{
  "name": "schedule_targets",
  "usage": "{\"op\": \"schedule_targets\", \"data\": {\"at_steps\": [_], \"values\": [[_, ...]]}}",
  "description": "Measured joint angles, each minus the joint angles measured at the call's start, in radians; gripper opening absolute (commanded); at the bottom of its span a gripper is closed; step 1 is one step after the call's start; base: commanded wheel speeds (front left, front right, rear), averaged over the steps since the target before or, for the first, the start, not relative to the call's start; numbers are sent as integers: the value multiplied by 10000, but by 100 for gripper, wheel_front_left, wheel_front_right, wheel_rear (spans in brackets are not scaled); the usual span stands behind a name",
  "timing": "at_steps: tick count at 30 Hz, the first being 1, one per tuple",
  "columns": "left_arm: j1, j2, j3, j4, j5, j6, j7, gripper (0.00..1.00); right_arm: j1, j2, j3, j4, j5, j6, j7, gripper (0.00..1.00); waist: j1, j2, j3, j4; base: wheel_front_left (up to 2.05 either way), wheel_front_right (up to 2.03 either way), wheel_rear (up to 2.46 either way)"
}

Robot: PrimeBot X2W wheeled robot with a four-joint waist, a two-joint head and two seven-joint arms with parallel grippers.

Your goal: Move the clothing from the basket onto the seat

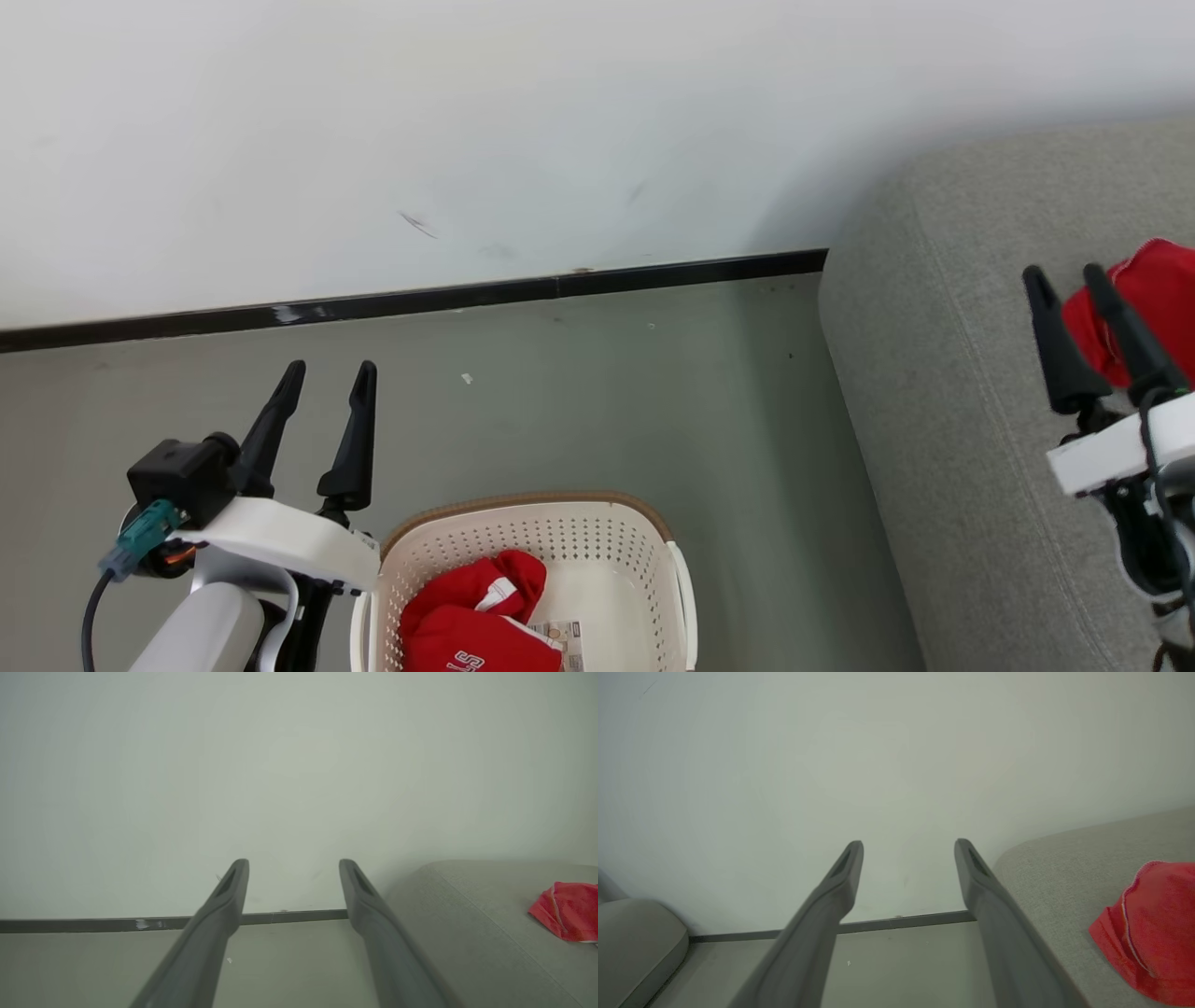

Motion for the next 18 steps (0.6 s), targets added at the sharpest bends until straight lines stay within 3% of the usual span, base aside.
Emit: {"op": "schedule_targets", "data": {"at_steps": [18], "values": [[1235,-351,865,-309,1348,157,0,100,1977,1498,-692,-1087,-1670,0,0,100,0,0,-540,825,0,0,0]]}}
